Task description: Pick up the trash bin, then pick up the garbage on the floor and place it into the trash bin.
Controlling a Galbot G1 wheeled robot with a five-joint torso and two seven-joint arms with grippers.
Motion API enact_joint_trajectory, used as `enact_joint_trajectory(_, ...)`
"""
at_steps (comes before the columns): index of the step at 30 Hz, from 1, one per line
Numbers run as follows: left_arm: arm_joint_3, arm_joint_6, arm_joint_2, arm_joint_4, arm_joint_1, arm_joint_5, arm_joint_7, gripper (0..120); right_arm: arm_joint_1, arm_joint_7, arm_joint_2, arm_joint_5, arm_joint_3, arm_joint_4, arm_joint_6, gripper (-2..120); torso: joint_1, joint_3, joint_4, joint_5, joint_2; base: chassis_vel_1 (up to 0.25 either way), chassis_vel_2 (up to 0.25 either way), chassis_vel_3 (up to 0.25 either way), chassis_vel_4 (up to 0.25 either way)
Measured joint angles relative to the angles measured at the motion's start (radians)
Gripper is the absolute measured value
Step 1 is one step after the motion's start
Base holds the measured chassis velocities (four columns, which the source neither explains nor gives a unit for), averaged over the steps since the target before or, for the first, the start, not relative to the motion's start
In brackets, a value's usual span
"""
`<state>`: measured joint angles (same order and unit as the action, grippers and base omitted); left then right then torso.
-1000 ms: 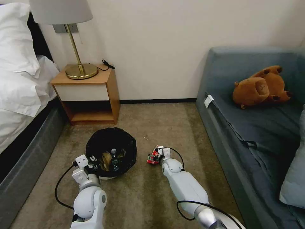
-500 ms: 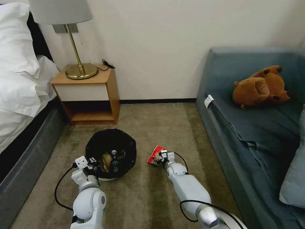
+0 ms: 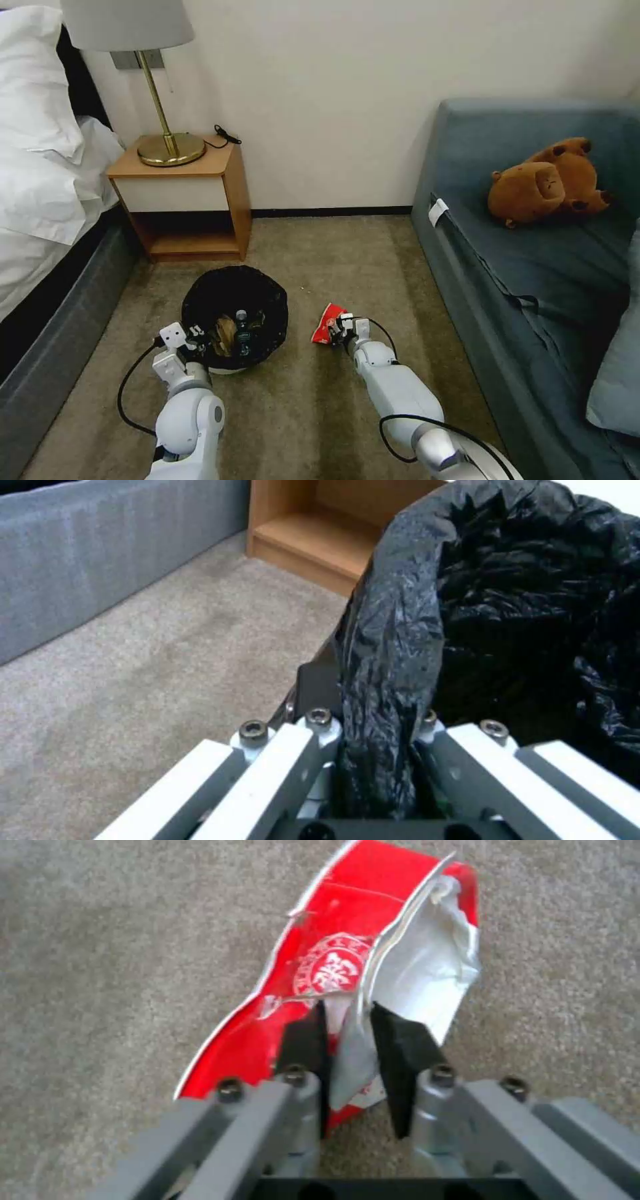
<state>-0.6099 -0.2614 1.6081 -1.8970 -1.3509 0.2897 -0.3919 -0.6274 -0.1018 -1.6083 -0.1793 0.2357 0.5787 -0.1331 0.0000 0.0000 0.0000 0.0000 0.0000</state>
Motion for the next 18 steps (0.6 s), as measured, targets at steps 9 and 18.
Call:
enact_joint_trajectory(9, -0.001, 0.0, 0.0, -0.001, -0.002, 0.003, 0.001, 4, -0.008, 0.001, 0.0, 0.016, 0.001, 0.022, 0.003, 0, 0.0, 0.0, 0.0, 0.0, 0.0, 0.0, 0.0, 0.0, 0.0)
enact_joint_trajectory(18, -0.002, 0.0, 0.0, 0.003, 0.0, 0.005, 0.001, 4, -0.021, 0.025, 0.0, 0.017, -0.002, 0.061, 0.011, 0, 0.0, 0.0, 0.0, 0.0, 0.0, 0.0, 0.0, 0.0, 0.0)
